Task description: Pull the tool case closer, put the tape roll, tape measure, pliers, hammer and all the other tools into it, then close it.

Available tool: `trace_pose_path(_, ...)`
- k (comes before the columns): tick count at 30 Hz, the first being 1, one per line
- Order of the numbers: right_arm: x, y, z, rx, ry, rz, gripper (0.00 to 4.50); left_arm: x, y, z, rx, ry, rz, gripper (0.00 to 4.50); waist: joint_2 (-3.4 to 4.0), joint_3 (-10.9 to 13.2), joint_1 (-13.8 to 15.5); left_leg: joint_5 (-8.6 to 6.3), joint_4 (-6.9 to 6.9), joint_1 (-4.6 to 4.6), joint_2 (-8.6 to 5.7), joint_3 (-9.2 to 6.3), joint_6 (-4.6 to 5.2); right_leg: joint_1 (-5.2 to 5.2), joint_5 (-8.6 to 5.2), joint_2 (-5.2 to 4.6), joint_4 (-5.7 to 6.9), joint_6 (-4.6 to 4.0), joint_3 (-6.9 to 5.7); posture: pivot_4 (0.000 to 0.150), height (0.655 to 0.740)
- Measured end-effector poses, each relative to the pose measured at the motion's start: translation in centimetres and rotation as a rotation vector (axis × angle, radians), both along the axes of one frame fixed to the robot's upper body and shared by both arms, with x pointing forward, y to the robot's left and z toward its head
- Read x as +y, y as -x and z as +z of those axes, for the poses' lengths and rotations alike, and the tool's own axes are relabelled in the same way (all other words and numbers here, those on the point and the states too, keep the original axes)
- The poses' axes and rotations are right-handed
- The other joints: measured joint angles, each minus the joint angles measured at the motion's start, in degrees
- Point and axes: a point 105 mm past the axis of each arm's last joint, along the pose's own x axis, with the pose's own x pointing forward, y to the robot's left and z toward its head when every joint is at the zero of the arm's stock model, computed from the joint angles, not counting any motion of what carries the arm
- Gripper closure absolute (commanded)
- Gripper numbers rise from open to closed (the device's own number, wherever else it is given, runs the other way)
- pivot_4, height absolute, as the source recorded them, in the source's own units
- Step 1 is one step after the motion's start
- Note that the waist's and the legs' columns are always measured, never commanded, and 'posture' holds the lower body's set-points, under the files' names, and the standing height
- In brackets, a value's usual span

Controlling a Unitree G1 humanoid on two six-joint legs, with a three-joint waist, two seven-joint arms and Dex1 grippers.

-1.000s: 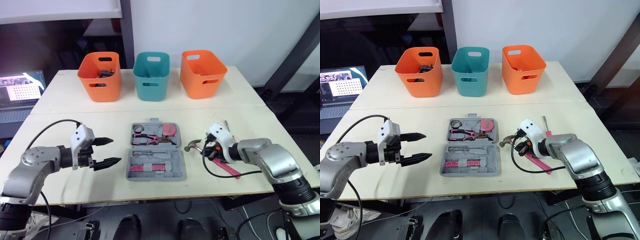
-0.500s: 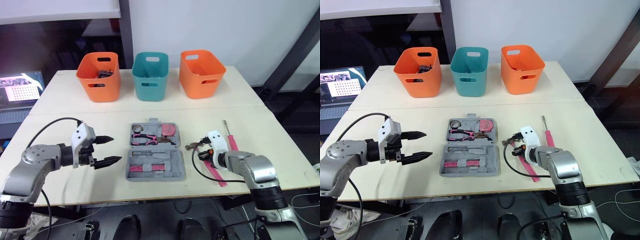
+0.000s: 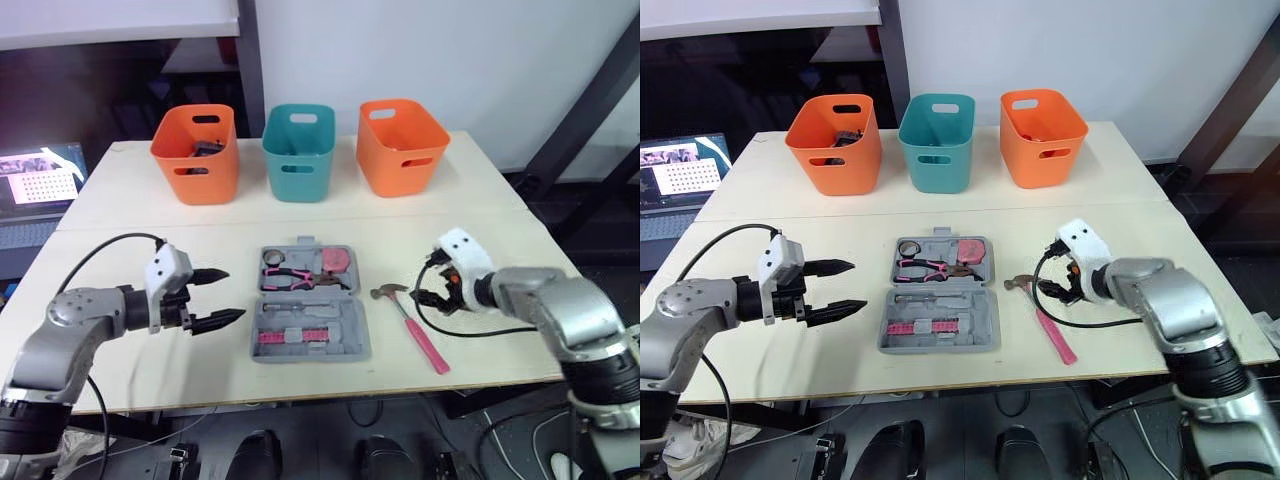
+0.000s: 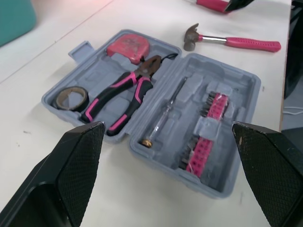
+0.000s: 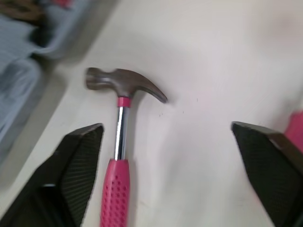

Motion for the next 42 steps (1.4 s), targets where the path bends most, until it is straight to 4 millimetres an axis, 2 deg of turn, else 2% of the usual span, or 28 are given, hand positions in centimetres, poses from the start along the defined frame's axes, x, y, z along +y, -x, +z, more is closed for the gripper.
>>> trace_pose_path(1, -0.3, 0.0, 0.4, -0.014, 0.154, 0.117, 0.02, 0.0, 0.0, 0.0, -0.002, 0.000, 0.002, 0.00, 0.04, 0.0, 0.0, 0.00, 0.02, -0.01, 0.00, 0.03, 0.00, -0.05, 0.00, -0.01, -0.01, 0.00, 0.03, 0.150, 0.7400)
trace_pose_path(3, -0.9, -0.4, 0.4, -0.034, 0.344, 0.253, 0.02, 0.2, 0.0, -0.3, 0.002, -0.007, 0.011, 0.00, 0.02, 0.0, 0.0, -0.01, 0.01, 0.01, -0.01, 0.04, -0.02, -0.25, -0.02, -0.02, -0.10, 0.00, 0.02, 0.150, 0.7400)
trace_pose_path(4, -0.9, -0.9, 0.1, -0.049, 0.464, 0.377, 0.02, 0.4, 0.1, -0.7, 0.008, -0.018, 0.020, 0.00, 0.02, 0.0, -0.1, -0.01, 0.02, 0.01, -0.01, 0.08, -0.02, -0.27, -0.02, -0.02, -0.14, 0.00, 0.04, 0.150, 0.7400)
trace_pose_path(10, 1.4, -1.6, -2.7, -0.111, 0.897, 1.017, 0.02, 0.4, 0.2, -1.2, 0.003, -0.004, 0.053, 0.00, 0.01, 0.1, -0.3, 0.02, 0.01, -0.04, -0.01, 0.20, -0.04, -0.17, 0.05, -0.02, -0.02, 0.12, 0.14, 0.150, 0.7400)
trace_pose_path(13, 2.1, -1.8, -3.6, -0.142, 1.030, 1.260, 0.02, 0.5, 0.7, -1.8, 0.010, -0.004, 0.073, 0.00, 0.01, 0.1, -0.2, 0.03, -0.02, -0.04, -0.01, 0.21, -0.07, -0.19, 0.10, -0.02, 0.01, 0.23, 0.14, 0.150, 0.7400)
trace_pose_path(18, 3.7, -2.4, -5.2, -0.194, 1.173, 1.543, 0.02, 0.9, 1.4, -2.5, 0.028, -0.011, 0.099, 0.00, 0.02, 0.1, -0.1, 0.10, 0.00, 0.00, 0.00, 0.22, -0.19, -0.21, 0.02, -0.02, 0.02, 0.07, 0.14, 0.150, 0.7400)
trace_pose_path(21, 5.0, -2.4, -5.9, -0.223, 1.194, 1.651, 0.02, 1.1, 1.1, -1.5, -0.016, -0.012, 0.125, 0.00, 0.02, 0.1, 0.0, 0.13, -0.01, 0.00, -0.01, 0.23, -0.23, -0.11, 0.05, -0.02, 0.03, 0.12, 0.14, 0.150, 0.7400)
trace_pose_path(24, 5.2, -2.7, -6.3, -0.221, 1.219, 1.692, 0.02, 1.1, 1.3, -1.6, -0.016, -0.015, 0.126, 0.00, 0.02, 0.1, -0.1, 0.13, -0.01, 0.02, -0.01, 0.23, -0.23, -0.10, 0.08, -0.02, 0.04, 0.18, 0.14, 0.150, 0.7400)
trace_pose_path(27, 5.3, -3.0, -6.5, -0.216, 1.242, 1.741, 0.90, 1.2, 1.4, -1.8, -0.012, -0.015, 0.140, 0.00, -0.01, 0.1, -0.3, 0.14, -0.03, 0.14, 0.00, 0.22, -0.25, -0.01, 0.03, -0.01, 0.06, 0.08, 0.13, 0.150, 0.7400)
trace_pose_path(32, 4.3, -2.8, -7.1, -0.161, 1.258, 1.783, 3.35, 1.4, 1.5, -1.9, -0.013, -0.015, 0.153, 0.00, -0.14, 0.0, -0.5, 0.14, -0.02, 0.24, 0.01, 0.21, -0.25, 0.13, 0.03, -0.01, 0.06, 0.06, 0.13, 0.150, 0.7400)
trace_pose_path(34, 4.5, -2.7, -7.0, -0.171, 1.262, 1.806, 4.17, 1.3, 1.5, -1.9, -0.015, -0.011, 0.155, 0.00, -0.15, 0.0, -0.7, 0.14, -0.04, 0.35, 0.02, 0.20, -0.25, 0.24, 0.02, 0.00, 0.06, 0.06, 0.13, 0.150, 0.7400)
trace_pose_path(35, 4.8, -2.6, -7.0, -0.186, 1.260, 1.820, 4.43, 1.2, 1.5, -1.8, -0.020, -0.008, 0.155, 0.00, -0.14, 0.0, -0.7, 0.13, -0.06, 0.38, 0.02, 0.19, -0.25, 0.27, 0.02, 0.00, 0.06, 0.06, 0.11, 0.150, 0.7400)
trace_pose_path(42, 3.9, -2.0, -7.0, -0.211, 1.263, 1.842, 4.49, 1.0, 1.3, -1.7, -0.031, -0.002, 0.139, 0.00, -0.09, 0.1, 0.3, 0.13, -0.01, 0.34, -0.01, 0.19, -0.27, 0.30, 0.01, -0.02, 0.02, 0.03, 0.11, 0.150, 0.7400)
